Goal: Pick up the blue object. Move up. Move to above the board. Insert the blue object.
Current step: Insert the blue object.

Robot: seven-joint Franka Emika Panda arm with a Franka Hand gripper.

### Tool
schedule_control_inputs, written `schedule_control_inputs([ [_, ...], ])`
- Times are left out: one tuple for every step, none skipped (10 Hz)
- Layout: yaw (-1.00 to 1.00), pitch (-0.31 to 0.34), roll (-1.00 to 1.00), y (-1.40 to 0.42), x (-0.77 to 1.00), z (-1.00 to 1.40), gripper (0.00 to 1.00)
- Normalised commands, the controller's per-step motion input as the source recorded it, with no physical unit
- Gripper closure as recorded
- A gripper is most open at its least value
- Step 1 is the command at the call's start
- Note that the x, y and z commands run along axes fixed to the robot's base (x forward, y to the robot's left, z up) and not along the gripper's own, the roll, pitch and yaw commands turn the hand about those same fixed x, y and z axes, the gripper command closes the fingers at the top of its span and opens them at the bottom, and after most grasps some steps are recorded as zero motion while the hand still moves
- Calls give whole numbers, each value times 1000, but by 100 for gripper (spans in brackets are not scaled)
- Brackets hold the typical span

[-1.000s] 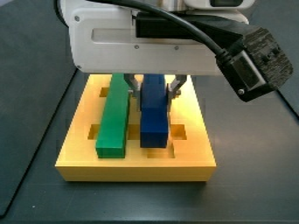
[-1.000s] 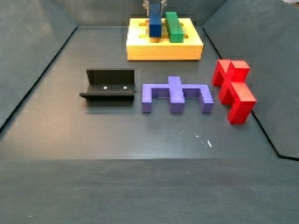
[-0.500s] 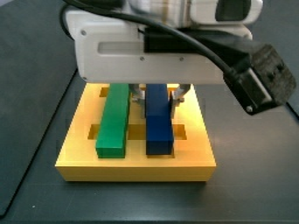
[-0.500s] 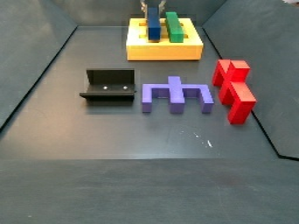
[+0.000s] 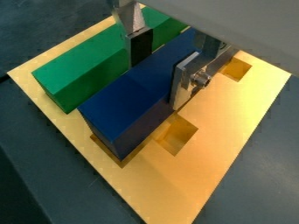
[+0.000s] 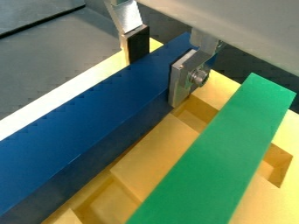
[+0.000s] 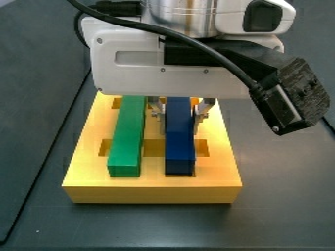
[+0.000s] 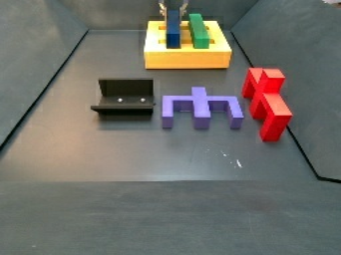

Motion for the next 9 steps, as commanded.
schedule_control_inputs([
  [31,-11,-17,0,-6,-106,100],
  [80,-40,-60,-9,-11,-43,100],
  [94,-34,-60,-29,-31,-63,100],
  [120,-40,-21,-57,-94,-63,100],
  [174,-26,0,-123,0,-91,100],
  [174,0,0,-77,134,-166,100],
  [94,0,0,0,197,-197,100],
  [23,0,30,0,209,-223,100],
  [0,24,63,0,226,-203,100],
])
